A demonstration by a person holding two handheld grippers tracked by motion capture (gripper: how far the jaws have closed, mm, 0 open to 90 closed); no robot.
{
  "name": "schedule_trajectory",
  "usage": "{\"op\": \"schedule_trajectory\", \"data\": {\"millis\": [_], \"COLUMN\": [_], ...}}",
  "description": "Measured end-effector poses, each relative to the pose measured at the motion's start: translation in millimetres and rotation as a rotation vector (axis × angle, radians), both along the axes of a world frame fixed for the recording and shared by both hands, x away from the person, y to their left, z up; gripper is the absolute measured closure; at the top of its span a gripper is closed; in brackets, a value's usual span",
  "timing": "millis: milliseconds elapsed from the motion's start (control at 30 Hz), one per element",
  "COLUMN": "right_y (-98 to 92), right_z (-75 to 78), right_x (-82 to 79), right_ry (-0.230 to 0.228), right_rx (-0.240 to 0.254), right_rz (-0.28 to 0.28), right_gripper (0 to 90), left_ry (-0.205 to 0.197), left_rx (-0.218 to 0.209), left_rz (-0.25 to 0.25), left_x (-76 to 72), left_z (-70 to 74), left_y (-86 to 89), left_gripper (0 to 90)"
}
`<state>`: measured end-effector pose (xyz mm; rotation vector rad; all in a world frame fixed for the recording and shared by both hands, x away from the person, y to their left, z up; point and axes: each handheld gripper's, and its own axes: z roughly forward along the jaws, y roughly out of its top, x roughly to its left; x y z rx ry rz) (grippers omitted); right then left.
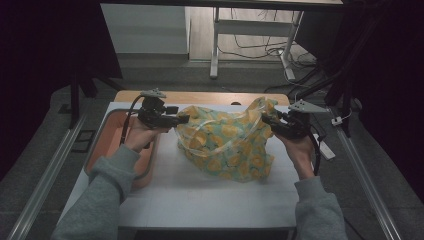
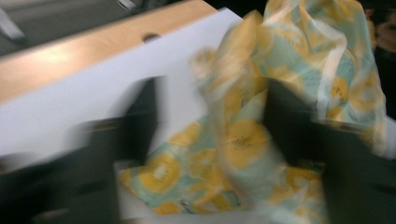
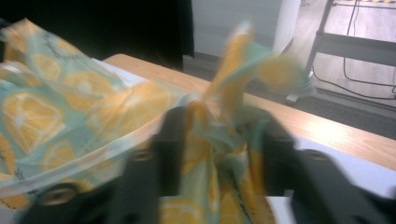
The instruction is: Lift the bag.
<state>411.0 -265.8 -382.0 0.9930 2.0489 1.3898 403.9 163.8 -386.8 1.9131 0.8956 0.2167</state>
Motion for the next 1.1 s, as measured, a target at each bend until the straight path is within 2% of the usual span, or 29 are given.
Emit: {"op": "schedule_trajectory", "data": {"millis": [100, 200, 300, 433, 533, 633, 800, 867, 933, 1100], "right_y": [-3.1, -10.9, -19.3, -29.5, -35.9, -38.3, -34.6, -32.1, -28.9, -26.7], "right_z": [1.7, 2.5, 2.9, 1.2, -2.8, -10.8, -32.3, -41.8, -50.3, -66.1], "right_x": [-5.0, -11.4, -19.5, -34.3, -47.3, -60.7, -79.6, -83.8, -87.1, -90.7], "right_ry": [0.015, 0.029, 0.053, 0.077, 0.080, 0.071, 0.057, 0.067, 0.064, 0.069], "right_rx": [-0.002, 0.011, 0.025, 0.058, 0.066, 0.043, -0.015, -0.026, -0.066, -0.085], "right_rz": [-0.002, 0.006, 0.011, 0.032, 0.041, 0.066, 0.108, 0.127, 0.138, 0.162], "right_gripper": [33.7, 29.7, 22.9, 18.8, 18.9, 21.4, 26.0, 26.4, 27.1, 28.0], "left_ry": [-0.023, -0.022, -0.019, -0.008, -0.001, 0.004, 0.028, 0.040, 0.053, 0.075], "left_rx": [-0.010, -0.009, 0.021, 0.052, 0.074, 0.094, 0.130, 0.127, 0.129, 0.159], "left_rz": [0.003, 0.005, -0.012, -0.013, -0.010, -0.016, -0.021, -0.015, -0.013, -0.012], "left_x": [-7.8, -16.4, -30.0, -49.3, -62.7, -75.2, -91.4, -95.5, -98.4, -103.5], "left_z": [5.3, 6.8, 2.0, -7.5, -13.4, -19.5, -34.4, -41.5, -48.7, -59.7], "left_y": [8.2, 18.4, 24.0, 28.6, 32.5, 35.6, 39.1, 41.0, 41.8, 42.4], "left_gripper": [14.1, 11.8, 12.4, 13.7, 14.1, 15.1, 16.8, 17.5, 17.6, 18.0]}}
